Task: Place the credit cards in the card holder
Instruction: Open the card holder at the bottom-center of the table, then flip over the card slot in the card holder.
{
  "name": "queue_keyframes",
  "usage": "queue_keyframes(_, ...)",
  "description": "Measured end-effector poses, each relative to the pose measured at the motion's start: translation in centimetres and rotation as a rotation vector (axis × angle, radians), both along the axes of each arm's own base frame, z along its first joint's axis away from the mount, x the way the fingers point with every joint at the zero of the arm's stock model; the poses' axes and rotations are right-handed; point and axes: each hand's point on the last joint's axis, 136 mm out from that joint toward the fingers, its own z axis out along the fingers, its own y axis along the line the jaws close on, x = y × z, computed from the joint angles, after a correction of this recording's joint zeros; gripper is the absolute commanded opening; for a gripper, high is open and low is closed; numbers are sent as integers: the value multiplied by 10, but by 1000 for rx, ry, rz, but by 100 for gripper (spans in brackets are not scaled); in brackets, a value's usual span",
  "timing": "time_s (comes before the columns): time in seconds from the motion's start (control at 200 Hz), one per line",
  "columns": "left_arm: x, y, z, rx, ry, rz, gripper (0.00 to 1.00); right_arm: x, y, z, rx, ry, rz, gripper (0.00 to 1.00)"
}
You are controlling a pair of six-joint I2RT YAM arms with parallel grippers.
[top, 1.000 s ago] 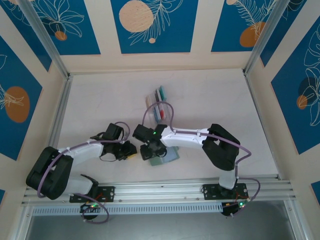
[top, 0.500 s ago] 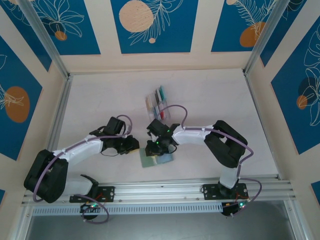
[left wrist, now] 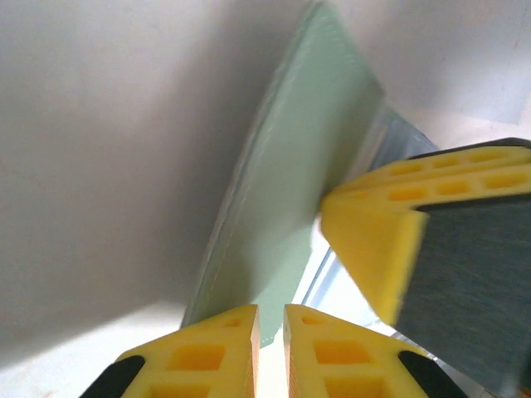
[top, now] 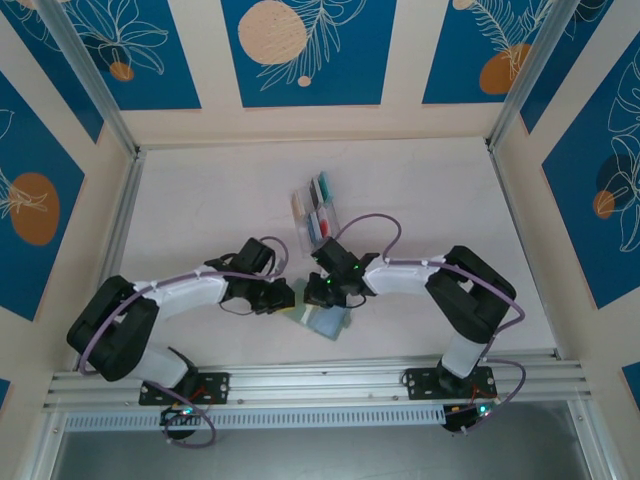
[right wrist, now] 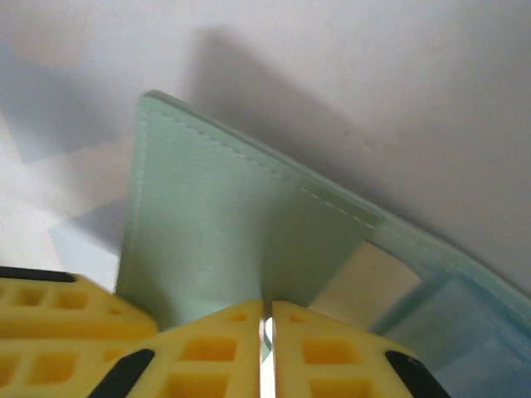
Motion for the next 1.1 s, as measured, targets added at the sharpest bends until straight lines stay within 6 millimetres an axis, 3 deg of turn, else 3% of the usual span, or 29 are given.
queue_keyframes(0.16,-2,1,-22,18,28,4,14,7,-4,16,-35,-47,13,25)
queue_keyframes(0.38,-2,1,-22,5,8,16,12,11,-11,38,-176,-123,90,30)
queue_keyframes(0.715,-13,5,-22,41,-37,60,12,-7,-55,17,-431,-112,160,40)
queue_keyframes(0.96,-16,4,-21,63,-53,89,11,-18,-63,-7,-528,-78,209,42)
queue_keyframes(1.1,-17,4,-22,72,-62,91,12,-18,-62,-8,-542,-86,218,41)
